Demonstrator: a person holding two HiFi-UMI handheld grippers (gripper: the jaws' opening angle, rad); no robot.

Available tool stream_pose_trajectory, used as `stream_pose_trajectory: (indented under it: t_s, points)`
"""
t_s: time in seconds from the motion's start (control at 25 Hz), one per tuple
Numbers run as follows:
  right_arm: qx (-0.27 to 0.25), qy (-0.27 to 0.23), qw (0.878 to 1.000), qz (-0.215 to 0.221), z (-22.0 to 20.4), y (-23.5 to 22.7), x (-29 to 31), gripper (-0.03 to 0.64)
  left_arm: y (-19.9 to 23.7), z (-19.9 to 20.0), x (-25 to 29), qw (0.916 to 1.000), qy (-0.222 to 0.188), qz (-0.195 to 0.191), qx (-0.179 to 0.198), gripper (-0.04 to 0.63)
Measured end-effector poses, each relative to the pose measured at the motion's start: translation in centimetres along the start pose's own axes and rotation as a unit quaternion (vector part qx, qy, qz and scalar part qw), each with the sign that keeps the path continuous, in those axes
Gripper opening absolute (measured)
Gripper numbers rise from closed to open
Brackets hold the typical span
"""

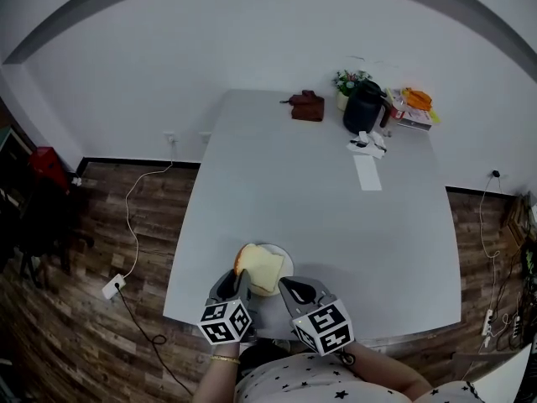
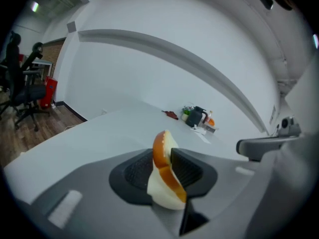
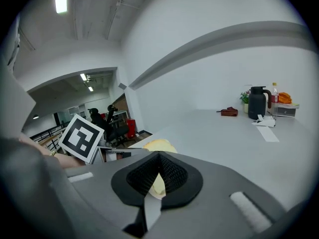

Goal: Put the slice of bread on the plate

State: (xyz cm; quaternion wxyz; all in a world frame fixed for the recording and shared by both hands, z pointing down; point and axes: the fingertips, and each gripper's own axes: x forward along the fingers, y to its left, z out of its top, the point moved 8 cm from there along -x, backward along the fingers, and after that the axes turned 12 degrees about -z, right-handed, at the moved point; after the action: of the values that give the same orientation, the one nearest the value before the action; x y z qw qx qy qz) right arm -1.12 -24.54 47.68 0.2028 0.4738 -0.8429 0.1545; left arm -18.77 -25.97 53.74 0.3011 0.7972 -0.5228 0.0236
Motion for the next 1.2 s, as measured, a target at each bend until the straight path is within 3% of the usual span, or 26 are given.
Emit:
stream_pose_trajectory:
  t_s: [0.24,0.76,0.92,1.2]
  points:
    - [0.000,0.001,1.000,0.004,0.3,0.2,1.3,-0.002,2.5,-0.9,0.0,0.9957,0.053,0.066,0.037,0.134]
    - [-0.005,-0.005,1.000,0.010,0.2,0.4,1.6,0.000,0.9,0.6,-1.9,0.9972,0.015,0.069,0.025,0.150]
    - [-0.003,-0.008,1.000,0.003,-0.1,0.0,1.4,0.000,-1.2,1.4,-3.1,0.9972,-0.005,0.071,0.025,0.070]
    - [-0.007,-0.012,1.000,-0.002,-0.8,-0.4,0.4,0.000,-5.0,2.1,-5.9,0.9962,-0.023,0.077,0.033,0.009]
